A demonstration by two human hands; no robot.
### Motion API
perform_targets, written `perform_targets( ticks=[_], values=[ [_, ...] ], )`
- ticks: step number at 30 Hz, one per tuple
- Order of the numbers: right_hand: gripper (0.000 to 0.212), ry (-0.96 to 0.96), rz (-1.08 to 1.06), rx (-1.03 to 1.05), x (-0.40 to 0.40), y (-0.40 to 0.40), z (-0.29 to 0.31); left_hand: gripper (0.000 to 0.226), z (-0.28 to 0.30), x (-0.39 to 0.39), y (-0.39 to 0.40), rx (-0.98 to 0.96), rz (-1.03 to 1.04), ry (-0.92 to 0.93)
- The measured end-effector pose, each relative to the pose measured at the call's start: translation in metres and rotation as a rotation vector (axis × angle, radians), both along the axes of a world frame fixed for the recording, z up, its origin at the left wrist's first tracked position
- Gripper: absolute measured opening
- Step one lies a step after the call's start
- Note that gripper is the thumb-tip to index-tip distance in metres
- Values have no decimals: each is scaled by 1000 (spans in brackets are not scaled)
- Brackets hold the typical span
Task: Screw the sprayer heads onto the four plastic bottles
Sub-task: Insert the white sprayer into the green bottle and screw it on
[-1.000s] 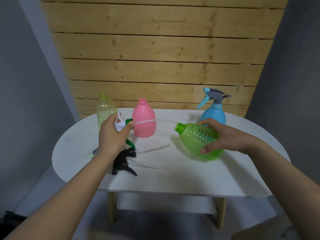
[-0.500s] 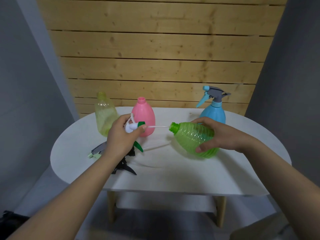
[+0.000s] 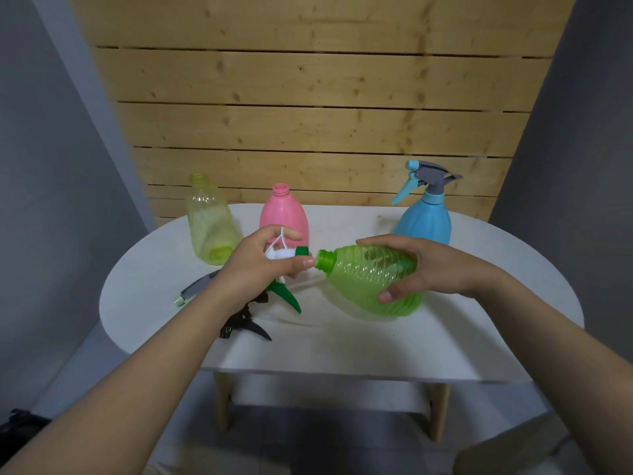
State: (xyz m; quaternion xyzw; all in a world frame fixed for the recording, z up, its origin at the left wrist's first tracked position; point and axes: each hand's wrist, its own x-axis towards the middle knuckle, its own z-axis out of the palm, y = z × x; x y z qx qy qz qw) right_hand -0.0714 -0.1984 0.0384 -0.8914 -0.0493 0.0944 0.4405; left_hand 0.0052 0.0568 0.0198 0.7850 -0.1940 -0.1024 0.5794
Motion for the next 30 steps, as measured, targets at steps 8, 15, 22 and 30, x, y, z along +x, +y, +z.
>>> perform_targets(
  ticks=[8, 15, 22, 30],
  values=[
    [59, -28, -10, 214, 1, 8, -6, 24, 4, -4, -2, 86, -115, 4],
    [28, 189, 6, 484, 5, 1, -13, 28, 5, -9, -2, 112, -213, -12],
    [28, 426, -94, 556, 6, 2, -21, 28, 0, -10, 2, 252, -297, -26],
    [22, 415, -106, 705, 6, 5, -30, 28, 4, -12, 5, 173, -264, -2]
  ],
)
